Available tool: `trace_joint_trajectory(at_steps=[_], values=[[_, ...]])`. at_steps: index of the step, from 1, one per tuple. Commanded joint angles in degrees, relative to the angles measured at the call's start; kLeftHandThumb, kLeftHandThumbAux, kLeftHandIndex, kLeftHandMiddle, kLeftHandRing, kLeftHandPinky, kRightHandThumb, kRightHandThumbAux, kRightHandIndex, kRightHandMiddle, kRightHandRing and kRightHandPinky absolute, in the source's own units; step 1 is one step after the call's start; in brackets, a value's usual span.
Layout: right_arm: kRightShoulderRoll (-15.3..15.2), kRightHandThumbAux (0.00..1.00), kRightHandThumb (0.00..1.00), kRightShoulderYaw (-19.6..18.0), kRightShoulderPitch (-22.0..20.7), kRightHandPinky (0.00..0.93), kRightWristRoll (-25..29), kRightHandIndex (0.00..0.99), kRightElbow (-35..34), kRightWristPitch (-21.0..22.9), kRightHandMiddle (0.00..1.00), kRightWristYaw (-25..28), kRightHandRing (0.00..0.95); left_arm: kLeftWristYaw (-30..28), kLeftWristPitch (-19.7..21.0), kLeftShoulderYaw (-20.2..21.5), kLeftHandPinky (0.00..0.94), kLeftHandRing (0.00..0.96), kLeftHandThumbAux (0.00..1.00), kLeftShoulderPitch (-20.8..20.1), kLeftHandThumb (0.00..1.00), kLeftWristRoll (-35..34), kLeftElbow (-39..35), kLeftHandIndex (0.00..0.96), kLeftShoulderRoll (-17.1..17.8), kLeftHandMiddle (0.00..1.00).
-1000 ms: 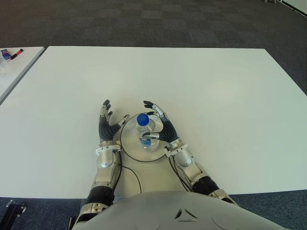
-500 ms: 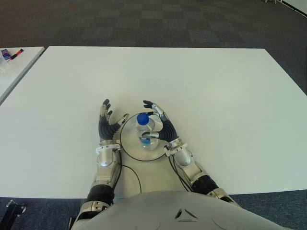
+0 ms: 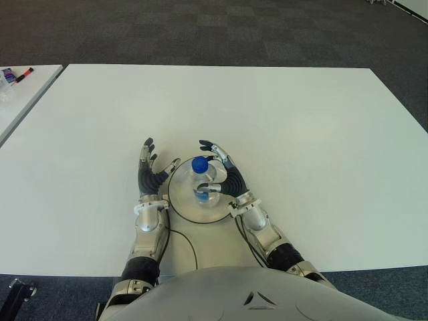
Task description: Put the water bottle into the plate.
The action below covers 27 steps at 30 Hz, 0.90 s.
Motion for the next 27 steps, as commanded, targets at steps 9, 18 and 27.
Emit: trace_joint_trajectory(at_steps=[9, 18, 27], values=[[-0.33, 0.537, 0.431, -0.44, 0.84, 0.218, 0.04, 0.063, 2.19, 0.84, 0.137, 0.92, 0.160, -0.02, 2.71, 0.52, 0.026, 0.000, 0.856, 1.46, 0.100, -0.65, 3.66, 0.016, -0.35, 0.000], [-0.74, 0.554, 0.277, -1.36, 1.22, 0.135, 1.97, 0.004, -0.34, 1.54, 0.083, 3.02, 0.091, 0.54, 3.19, 0.23, 0.021, 0.000, 0.842, 1.29, 0.104, -0.26, 3.32, 0.015, -0.65, 0.000], [-2.23, 0.544, 0.210, -2.21, 3.32, 0.092, 1.37, 0.000, -7.98, 5.65, 0.049, 4.85, 0.054, 0.49, 2.73, 0.41, 0.001, 0.000, 0.832, 1.56, 0.108, -0.29, 3.50, 0.013, -0.43, 0.000]])
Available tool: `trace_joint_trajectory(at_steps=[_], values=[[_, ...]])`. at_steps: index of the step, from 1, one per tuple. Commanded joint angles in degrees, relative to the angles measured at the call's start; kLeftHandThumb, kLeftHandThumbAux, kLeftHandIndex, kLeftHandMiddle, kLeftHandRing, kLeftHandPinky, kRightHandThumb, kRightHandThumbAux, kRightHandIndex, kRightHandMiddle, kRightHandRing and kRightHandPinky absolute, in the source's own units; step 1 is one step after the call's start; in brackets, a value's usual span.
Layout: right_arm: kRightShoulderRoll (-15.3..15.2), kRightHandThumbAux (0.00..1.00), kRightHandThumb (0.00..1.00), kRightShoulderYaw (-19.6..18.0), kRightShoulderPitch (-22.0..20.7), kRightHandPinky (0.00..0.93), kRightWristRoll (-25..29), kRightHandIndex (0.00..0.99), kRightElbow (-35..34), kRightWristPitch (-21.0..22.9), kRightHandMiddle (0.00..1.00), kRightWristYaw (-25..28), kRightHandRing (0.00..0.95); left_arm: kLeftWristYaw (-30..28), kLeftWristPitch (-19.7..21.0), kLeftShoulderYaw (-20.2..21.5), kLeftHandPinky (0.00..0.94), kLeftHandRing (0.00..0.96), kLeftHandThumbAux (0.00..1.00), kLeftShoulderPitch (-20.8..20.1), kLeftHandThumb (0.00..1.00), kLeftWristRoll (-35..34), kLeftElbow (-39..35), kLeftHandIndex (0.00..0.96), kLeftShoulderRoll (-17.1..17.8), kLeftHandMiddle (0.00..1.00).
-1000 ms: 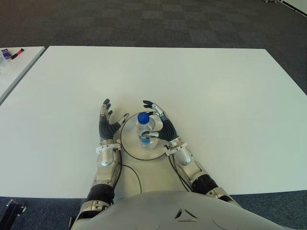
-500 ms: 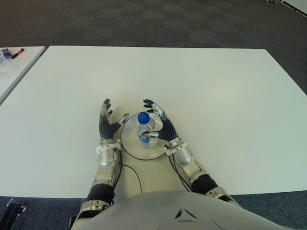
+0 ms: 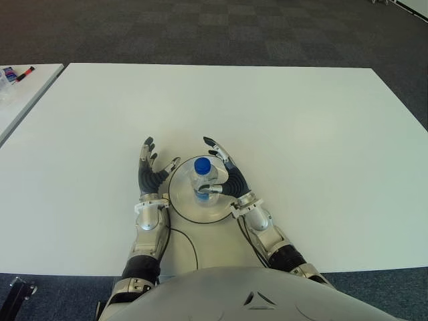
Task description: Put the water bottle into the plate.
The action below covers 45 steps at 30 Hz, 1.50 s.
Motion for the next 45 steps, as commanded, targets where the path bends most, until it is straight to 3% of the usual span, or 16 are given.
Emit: trace_joint_trajectory(at_steps=[1, 8, 18, 30, 45], values=[[-1.48, 0.540, 0.198, -1.07, 2.06, 0.087, -0.28, 0.000, -6.05, 3.83, 0.047, 1.21, 0.051, 0.38, 2.39, 0.31, 0.000, 0.000, 0.832, 2.08, 0.108, 0.10, 3.40, 0.013, -0.21, 0.000], [-3.24, 0.512, 0.125, -1.86, 6.97, 0.082, 0.99, 0.000, -25.53, 8.62, 0.057, 4.34, 0.054, -0.15, 1.82, 0.62, 0.006, 0.000, 0.842, 1.64, 0.106, -0.60, 4.42, 0.016, -0.12, 0.000], [-3.02, 0.488, 0.073, -5.95, 8.84, 0.078, -1.88, 0.000, -33.16, 10.49, 0.066, 1.10, 0.058, -0.48, 1.25, 1.12, 0.015, 0.000, 0.858, 1.10, 0.098, -1.28, 5.22, 0.020, -0.24, 0.000], [0.20, 0.495, 0.088, -5.48, 11.65, 0.086, -0.66, 0.004, -34.25, 11.45, 0.087, -1.55, 0.070, -1.59, 1.96, 1.66, 0.010, 0.000, 0.856, 0.53, 0.090, -2.49, 5.62, 0.020, -0.38, 0.000], [1.26, 0.530, 0.149, -6.02, 9.40, 0.127, 2.72, 0.042, -29.98, 9.82, 0.115, -1.27, 0.098, -2.11, 2.70, 1.88, 0.020, 0.000, 0.837, 0.09, 0.125, -2.84, 5.95, 0.020, -0.02, 0.000]])
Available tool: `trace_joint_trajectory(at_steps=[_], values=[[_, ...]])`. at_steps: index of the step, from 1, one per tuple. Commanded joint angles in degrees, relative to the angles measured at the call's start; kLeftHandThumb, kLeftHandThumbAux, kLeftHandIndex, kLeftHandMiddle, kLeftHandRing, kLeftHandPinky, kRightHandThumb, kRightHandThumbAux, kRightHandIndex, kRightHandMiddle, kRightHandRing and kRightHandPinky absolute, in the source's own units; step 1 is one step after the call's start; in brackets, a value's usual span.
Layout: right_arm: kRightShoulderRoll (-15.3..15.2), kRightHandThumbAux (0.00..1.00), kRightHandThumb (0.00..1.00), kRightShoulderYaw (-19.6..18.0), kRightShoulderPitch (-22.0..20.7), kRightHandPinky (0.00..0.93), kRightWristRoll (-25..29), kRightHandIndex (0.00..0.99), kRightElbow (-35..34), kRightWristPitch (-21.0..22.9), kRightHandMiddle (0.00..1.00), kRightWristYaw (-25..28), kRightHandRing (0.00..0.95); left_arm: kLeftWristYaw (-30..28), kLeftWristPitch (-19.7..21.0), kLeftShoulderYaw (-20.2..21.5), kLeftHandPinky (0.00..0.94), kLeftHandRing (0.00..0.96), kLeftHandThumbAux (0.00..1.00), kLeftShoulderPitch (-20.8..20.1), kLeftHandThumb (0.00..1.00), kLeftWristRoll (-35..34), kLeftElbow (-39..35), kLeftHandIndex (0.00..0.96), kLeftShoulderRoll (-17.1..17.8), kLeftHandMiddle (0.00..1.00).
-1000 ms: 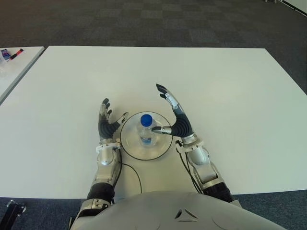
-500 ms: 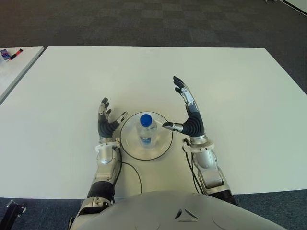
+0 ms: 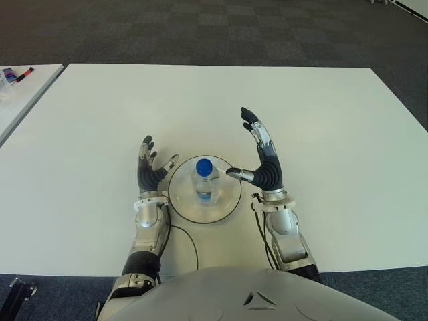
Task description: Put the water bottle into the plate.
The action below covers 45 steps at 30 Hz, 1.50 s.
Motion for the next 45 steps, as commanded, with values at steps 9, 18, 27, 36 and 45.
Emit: trace_joint_trajectory(at_steps=[9, 18, 27, 36, 45], values=[[0.36, 0.603, 0.164, -7.29, -20.05, 0.099, 13.88, 0.011, 26.33, 0.06, 0.082, 5.55, 0.065, -0.31, 2.45, 0.39, 0.029, 0.000, 0.843, 1.92, 0.123, 0.04, 3.83, 0.020, 0.33, 0.000], [1.89, 0.771, 0.121, -12.12, -27.52, 0.065, 16.22, 0.000, 42.27, -0.61, 0.033, 4.06, 0.028, -1.37, 0.09, 0.73, 0.044, 0.000, 0.857, 2.53, 0.119, -0.94, 4.18, 0.026, 0.59, 0.000], [3.12, 0.816, 0.101, -15.33, -29.23, 0.045, 18.24, 0.000, 49.38, -1.98, 0.012, 4.79, 0.010, -2.37, -4.42, 1.53, 0.050, 0.000, 0.873, 2.39, 0.122, -2.26, 6.05, 0.027, 0.76, 0.009], [4.86, 0.776, 0.119, -17.82, -29.27, 0.037, 22.11, 0.000, 50.45, -0.83, 0.003, 7.66, 0.004, -2.53, -4.25, 1.72, 0.048, 0.000, 0.868, 2.51, 0.150, -2.32, 5.67, 0.035, 0.95, 0.021], [5.80, 0.777, 0.161, -18.53, -29.17, 0.063, 21.55, 0.008, 51.67, -2.45, 0.013, 7.37, 0.012, -2.34, -4.93, 1.74, 0.045, 0.000, 0.852, 2.25, 0.183, -1.97, 6.06, 0.042, 1.06, 0.026]])
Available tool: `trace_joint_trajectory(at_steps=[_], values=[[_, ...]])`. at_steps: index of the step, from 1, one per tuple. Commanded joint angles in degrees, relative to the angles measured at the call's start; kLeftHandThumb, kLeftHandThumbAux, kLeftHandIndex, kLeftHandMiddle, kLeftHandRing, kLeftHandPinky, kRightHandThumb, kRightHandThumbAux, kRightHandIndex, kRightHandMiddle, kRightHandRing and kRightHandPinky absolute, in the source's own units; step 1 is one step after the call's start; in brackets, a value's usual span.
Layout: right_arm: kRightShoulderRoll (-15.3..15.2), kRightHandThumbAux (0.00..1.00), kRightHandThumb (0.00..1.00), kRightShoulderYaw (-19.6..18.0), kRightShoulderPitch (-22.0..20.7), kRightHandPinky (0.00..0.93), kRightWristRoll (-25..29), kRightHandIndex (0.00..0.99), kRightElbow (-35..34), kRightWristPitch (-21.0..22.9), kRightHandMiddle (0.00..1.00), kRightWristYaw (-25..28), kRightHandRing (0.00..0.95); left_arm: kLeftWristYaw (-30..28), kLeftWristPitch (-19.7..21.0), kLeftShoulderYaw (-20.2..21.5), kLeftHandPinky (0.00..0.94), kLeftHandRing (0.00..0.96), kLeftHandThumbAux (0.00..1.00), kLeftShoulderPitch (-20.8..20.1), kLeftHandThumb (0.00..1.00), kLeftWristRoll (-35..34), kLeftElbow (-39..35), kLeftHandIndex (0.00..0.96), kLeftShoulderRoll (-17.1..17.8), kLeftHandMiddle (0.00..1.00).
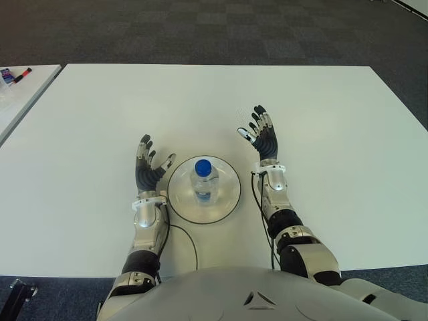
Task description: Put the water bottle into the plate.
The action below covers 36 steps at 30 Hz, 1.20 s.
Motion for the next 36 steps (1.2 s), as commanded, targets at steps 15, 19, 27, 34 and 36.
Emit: trace_joint_trajectory(at_steps=[15, 19, 27, 34, 36], values=[[1.71, 0.794, 0.230, -0.46, 0.27, 0.126, -0.35, 0.042, 5.26, -2.37, 0.053, -1.14, 0.060, -0.87, -0.36, 0.54, 0.049, 0.001, 0.862, 3.14, 0.212, -0.43, 3.34, 0.048, 0.10, 0.034], [1.86, 0.805, 0.244, -0.77, 0.53, 0.129, 0.07, 0.048, 6.94, -3.16, 0.060, -0.48, 0.067, -0.93, -0.15, 0.58, 0.049, 0.001, 0.868, 3.24, 0.206, -0.57, 3.15, 0.047, 0.06, 0.034], [0.23, 0.815, 0.221, -1.27, 2.03, 0.118, -1.20, 0.051, 16.21, -5.41, 0.057, 0.04, 0.066, 0.47, -0.51, 0.66, 0.045, 0.000, 0.850, 3.30, 0.196, 0.55, 3.09, 0.048, -0.02, 0.030], [-0.50, 0.783, 0.163, 0.77, 2.66, 0.082, -5.54, 0.034, 17.02, -4.22, 0.037, -4.78, 0.043, 1.34, -2.61, 0.95, 0.042, 0.004, 0.841, 2.95, 0.199, 1.21, 3.87, 0.056, -0.49, 0.040], [-0.30, 0.779, 0.150, 1.25, 3.64, 0.081, -6.32, 0.031, 16.20, -4.59, 0.034, -5.70, 0.040, 1.45, -3.32, 1.06, 0.043, 0.010, 0.838, 2.90, 0.200, 1.34, 4.08, 0.057, -0.62, 0.047]])
